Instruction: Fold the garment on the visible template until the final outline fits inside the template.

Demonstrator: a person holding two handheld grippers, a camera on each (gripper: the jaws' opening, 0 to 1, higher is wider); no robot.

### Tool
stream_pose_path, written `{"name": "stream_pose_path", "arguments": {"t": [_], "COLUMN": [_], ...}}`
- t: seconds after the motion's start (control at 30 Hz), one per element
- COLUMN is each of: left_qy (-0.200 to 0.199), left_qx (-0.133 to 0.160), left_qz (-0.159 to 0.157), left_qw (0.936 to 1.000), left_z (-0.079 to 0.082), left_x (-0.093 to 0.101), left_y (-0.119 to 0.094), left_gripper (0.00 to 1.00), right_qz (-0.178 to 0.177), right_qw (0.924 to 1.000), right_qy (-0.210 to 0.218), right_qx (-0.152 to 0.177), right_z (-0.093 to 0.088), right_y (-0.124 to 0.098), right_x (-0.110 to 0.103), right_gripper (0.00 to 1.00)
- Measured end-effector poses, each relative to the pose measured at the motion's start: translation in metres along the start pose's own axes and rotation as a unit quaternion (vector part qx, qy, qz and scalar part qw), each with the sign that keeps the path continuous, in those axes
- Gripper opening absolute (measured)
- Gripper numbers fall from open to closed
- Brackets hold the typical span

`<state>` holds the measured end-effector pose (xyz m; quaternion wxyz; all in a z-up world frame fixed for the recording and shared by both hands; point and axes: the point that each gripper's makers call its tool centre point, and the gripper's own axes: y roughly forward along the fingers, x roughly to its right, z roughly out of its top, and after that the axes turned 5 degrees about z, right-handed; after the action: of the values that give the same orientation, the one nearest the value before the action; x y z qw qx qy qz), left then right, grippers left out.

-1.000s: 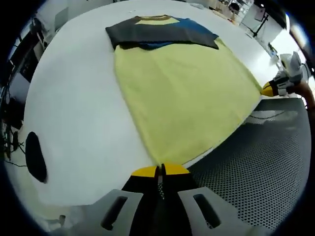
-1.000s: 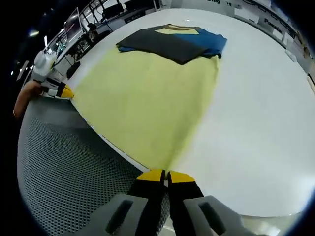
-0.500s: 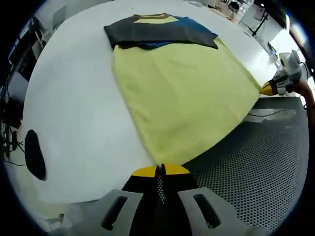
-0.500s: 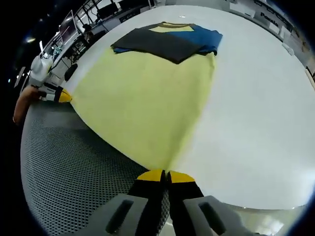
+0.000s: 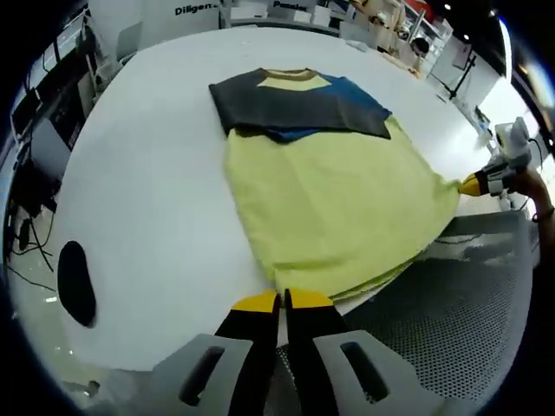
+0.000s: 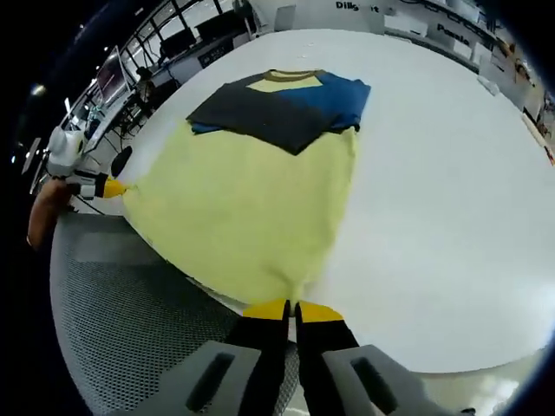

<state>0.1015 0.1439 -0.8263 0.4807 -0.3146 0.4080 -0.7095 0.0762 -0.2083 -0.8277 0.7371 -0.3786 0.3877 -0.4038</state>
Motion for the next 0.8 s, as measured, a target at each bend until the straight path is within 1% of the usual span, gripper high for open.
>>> {"name": "stream_pose_path", "arguments": {"t": [0.1, 0.13, 0.3, 0.37, 0.4, 0.47, 0.53, 0.57, 0.63, 0.67, 0.7, 0.8], "left_qy": [-0.005, -0.009, -0.015, -0.014, -0.008, -0.007, -0.005, -0.003, -0.003, -0.002, -0.003, -0.01], "left_qx": [0.013, 0.021, 0.041, 0.05, 0.064, 0.067, 0.078, 0.087, 0.097, 0.1, 0.103, 0.108], "left_qz": [0.001, 0.003, 0.01, 0.015, 0.024, 0.026, 0.031, 0.035, 0.038, 0.038, 0.038, 0.042], "left_qw": [0.9999, 0.9997, 0.999, 0.9985, 0.9976, 0.9974, 0.9965, 0.9956, 0.9946, 0.9942, 0.9939, 0.9932], "left_z": [0.009, 0.014, 0.028, 0.033, 0.04, 0.042, 0.049, 0.056, 0.063, 0.066, 0.07, 0.079], "left_x": [-0.001, -0.002, -0.005, -0.006, -0.008, -0.008, -0.01, -0.01, -0.011, -0.012, -0.012, -0.016], "left_y": [-0.003, -0.004, -0.009, -0.01, -0.01, -0.011, -0.012, -0.013, -0.015, -0.015, -0.015, -0.016], "left_gripper": [0.01, 0.01, 0.01, 0.01, 0.02, 0.02, 0.02, 0.02, 0.02, 0.02, 0.02, 0.02], "right_qz": [-0.004, -0.005, -0.015, -0.017, -0.019, -0.023, -0.027, -0.029, -0.033, -0.036, -0.041, -0.044], "right_qw": [0.9998, 0.9997, 0.9986, 0.9982, 0.998, 0.9975, 0.9968, 0.9965, 0.9954, 0.9951, 0.994, 0.9915], "right_qy": [0.01, 0.01, 0.014, 0.015, 0.014, 0.01, 0.002, 0.0, 0.003, 0.004, 0.009, 0.017], "right_qx": [0.016, 0.022, 0.048, 0.055, 0.059, 0.067, 0.075, 0.079, 0.09, 0.092, 0.101, 0.121], "right_z": [0.009, 0.013, 0.028, 0.034, 0.037, 0.045, 0.052, 0.056, 0.063, 0.065, 0.071, 0.084], "right_y": [-0.005, -0.007, -0.012, -0.014, -0.015, -0.016, -0.018, -0.019, -0.021, -0.022, -0.023, -0.027], "right_x": [0.003, 0.004, 0.007, 0.008, 0.008, 0.009, 0.009, 0.009, 0.011, 0.012, 0.015, 0.016], "right_gripper": [0.0, 0.0, 0.0, 0.0, 0.0, 0.0, 0.0, 0.0, 0.0, 0.0, 0.0, 0.0]}}
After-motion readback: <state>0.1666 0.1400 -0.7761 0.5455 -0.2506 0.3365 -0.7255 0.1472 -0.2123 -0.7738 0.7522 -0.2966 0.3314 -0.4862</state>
